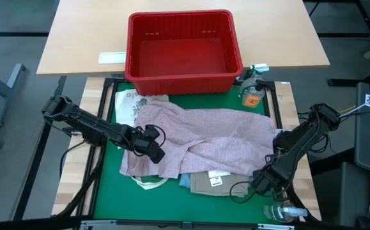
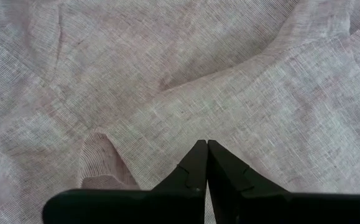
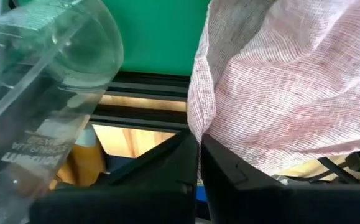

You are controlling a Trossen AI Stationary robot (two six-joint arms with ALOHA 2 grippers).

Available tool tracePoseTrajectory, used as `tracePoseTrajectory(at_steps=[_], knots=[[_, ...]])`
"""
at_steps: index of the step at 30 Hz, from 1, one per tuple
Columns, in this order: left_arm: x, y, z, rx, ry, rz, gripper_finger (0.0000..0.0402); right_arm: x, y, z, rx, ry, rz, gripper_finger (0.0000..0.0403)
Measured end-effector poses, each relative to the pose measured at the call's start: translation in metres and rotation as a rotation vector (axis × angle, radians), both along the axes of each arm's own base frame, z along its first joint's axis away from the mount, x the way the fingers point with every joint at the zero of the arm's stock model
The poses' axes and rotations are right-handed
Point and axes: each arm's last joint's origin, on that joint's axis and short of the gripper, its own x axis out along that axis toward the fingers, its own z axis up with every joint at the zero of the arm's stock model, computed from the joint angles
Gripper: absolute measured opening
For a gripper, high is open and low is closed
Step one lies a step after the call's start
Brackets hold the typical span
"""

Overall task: Fold laundry
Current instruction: Fold the pink polo

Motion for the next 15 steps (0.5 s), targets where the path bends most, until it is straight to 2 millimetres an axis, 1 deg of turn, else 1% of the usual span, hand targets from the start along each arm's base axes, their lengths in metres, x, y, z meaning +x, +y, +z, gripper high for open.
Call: tracePoseTrajectory(at_steps=[6,9,12,15], knots=[[0.0,-0.0001,0.0,0.0,0.001,-0.001,0.0006,0.0002,0.0001,0.0015,-0.002,0.001,-0.002,0.0019],[0.0,-0.0002,0.0,0.015,0.009,-0.031,0.001,-0.0018,-0.0021,0.0021,-0.037,0.026,-0.024,0.0019],[-0.0004,-0.0015,-0.0001,0.03,0.021,-0.073,0.0026,-0.0032,-0.0036,0.0026,-0.069,0.047,-0.055,0.0019],[-0.0003,-0.0015,-0.0003,0.034,0.025,-0.083,0.005,-0.0032,-0.0036,0.0026,-0.075,0.049,-0.066,0.0019]])
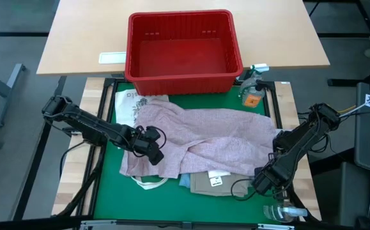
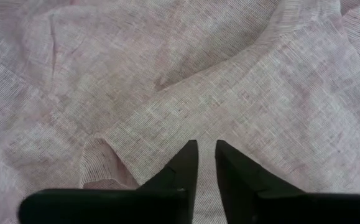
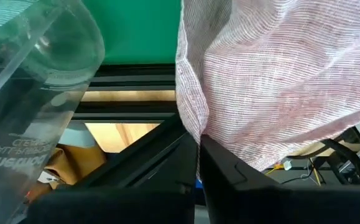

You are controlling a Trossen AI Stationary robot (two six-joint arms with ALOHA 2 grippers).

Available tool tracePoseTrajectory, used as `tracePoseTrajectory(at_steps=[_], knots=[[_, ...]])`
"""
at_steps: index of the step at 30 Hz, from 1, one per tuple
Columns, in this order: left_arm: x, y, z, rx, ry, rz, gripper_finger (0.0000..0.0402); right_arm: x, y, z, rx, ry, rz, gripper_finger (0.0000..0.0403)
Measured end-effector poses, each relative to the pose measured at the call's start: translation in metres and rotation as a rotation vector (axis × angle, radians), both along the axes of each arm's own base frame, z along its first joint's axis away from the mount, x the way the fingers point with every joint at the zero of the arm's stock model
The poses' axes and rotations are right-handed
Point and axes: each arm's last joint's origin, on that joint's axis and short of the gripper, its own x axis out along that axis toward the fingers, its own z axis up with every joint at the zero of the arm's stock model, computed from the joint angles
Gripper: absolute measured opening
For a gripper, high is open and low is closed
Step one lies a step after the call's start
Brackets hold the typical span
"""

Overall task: Fold laundry
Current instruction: Fold the pink polo

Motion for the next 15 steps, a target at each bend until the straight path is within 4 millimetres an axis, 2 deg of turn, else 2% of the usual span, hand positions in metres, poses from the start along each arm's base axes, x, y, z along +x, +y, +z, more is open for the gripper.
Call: tracePoseTrajectory(at_steps=[4,8,12,15], knots=[[0.0,0.0,-0.0001,0.0,0.0,0.0,0.0087,0.0,0.0,0.0,-0.002,0.0,-0.005,0.0036],[-0.0004,-0.0017,-0.0001,0.0,0.001,-0.007,0.0114,-0.0004,-0.0006,0.0001,-0.022,0.007,-0.024,0.0088],[-0.0025,-0.0059,-0.0005,0.021,0.02,-0.059,0.0126,-0.0021,-0.0022,0.0009,-0.035,0.028,-0.022,0.0134],[-0.0036,-0.0065,-0.0009,0.025,0.027,-0.056,0.0127,-0.0045,-0.0029,0.0024,-0.008,0.083,-0.019,0.0149]])
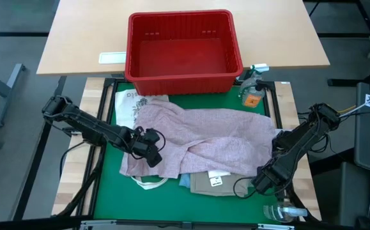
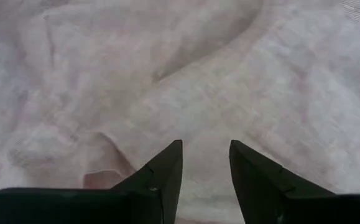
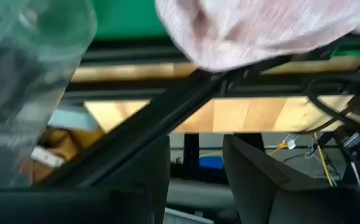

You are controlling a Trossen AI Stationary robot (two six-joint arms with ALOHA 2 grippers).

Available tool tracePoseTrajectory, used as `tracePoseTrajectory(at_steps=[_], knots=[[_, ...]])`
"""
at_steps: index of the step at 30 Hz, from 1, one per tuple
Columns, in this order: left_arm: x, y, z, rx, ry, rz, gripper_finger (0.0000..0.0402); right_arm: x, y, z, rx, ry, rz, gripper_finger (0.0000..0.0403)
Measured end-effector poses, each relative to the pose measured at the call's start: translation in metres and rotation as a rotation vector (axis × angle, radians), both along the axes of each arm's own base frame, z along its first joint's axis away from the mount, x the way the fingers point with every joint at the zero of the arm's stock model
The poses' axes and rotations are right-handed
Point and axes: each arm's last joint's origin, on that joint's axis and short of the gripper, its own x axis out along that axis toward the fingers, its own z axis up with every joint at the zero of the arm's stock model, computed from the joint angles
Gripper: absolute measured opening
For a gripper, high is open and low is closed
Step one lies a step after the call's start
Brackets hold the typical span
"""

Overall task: Fold laundry
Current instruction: Fold the pink polo

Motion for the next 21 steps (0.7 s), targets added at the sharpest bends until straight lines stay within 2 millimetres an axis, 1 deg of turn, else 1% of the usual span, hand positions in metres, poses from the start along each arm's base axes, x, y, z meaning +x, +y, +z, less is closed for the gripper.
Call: tracePoseTrajectory(at_steps=[3,5,8,12,16,18,21], knots=[[-0.003,0.002,-0.001,-0.001,0.026,0.041,0.0127,-0.001,0.0,0.003,0.031,0.016,0.019,0.0151],[-0.007,0.003,-0.003,0.004,0.063,0.063,0.0127,0.001,0.002,0.01,0.058,-0.024,0.047,0.0151],[-0.012,0.005,-0.004,0.023,0.119,0.069,0.0127,0.007,0.003,0.027,0.065,-0.159,0.111,0.0151],[-0.016,0.007,-0.005,0.076,0.162,0.053,0.0127,0.023,0.0,0.051,0.025,-0.388,0.205,0.0152],[-0.02,0.01,-0.005,0.135,0.202,0.032,0.0128,0.045,-0.01,0.07,-0.117,-0.664,0.309,0.0152],[-0.024,0.011,-0.005,0.156,0.239,0.034,0.0128,0.058,-0.019,0.074,-0.233,-0.788,0.351,0.0152],[-0.029,0.013,-0.006,0.175,0.291,0.032,0.0128,0.078,-0.035,0.078,-0.385,-0.92,0.373,0.0152]])
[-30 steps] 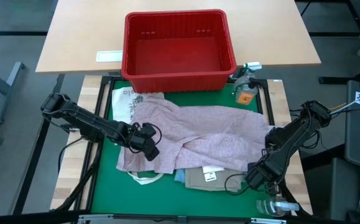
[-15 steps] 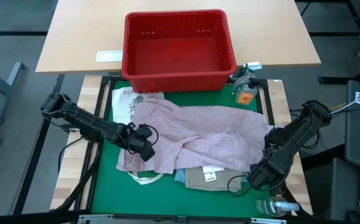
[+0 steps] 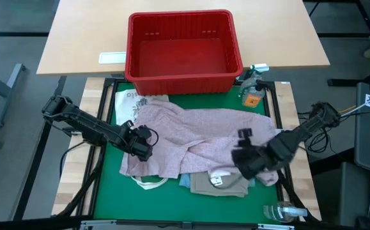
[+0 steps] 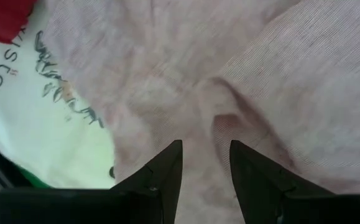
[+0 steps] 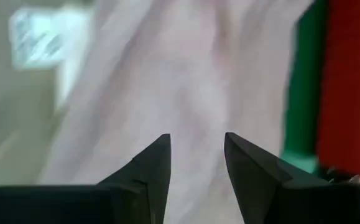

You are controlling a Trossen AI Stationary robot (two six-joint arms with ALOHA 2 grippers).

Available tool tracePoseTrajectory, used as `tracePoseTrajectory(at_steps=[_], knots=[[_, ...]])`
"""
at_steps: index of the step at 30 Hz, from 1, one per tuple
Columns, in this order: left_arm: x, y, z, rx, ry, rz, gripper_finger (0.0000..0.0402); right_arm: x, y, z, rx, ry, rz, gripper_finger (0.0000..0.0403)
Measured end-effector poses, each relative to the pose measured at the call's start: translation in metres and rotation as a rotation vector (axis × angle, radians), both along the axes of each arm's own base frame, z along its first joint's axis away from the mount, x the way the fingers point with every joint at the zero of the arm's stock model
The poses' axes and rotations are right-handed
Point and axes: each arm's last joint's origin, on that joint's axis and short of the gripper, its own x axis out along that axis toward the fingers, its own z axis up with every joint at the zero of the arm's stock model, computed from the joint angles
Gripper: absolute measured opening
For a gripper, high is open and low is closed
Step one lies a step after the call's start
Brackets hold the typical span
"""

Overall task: Fold laundry
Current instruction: Fold the pink polo

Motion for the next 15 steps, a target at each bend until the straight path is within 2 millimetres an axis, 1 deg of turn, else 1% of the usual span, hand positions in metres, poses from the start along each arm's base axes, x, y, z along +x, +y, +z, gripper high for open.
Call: tracePoseTrajectory(at_steps=[3,8,13,15], knots=[[-0.001,0.0,0.0,0.002,0.008,-0.003,0.0128,0.022,-0.016,-0.002,-0.004,-0.067,0.011,0.0152],[-0.001,0.0,0.0,0.009,0.026,-0.045,0.0128,0.058,-0.04,-0.011,0.077,-0.175,0.061,0.0152],[0.002,-0.002,0.0,-0.002,0.003,-0.05,0.0128,0.083,-0.058,-0.024,0.187,-0.266,0.154,0.0152],[0.002,-0.003,0.0,-0.008,-0.003,-0.053,0.0128,0.088,-0.064,-0.031,0.212,-0.276,0.173,0.0152]])
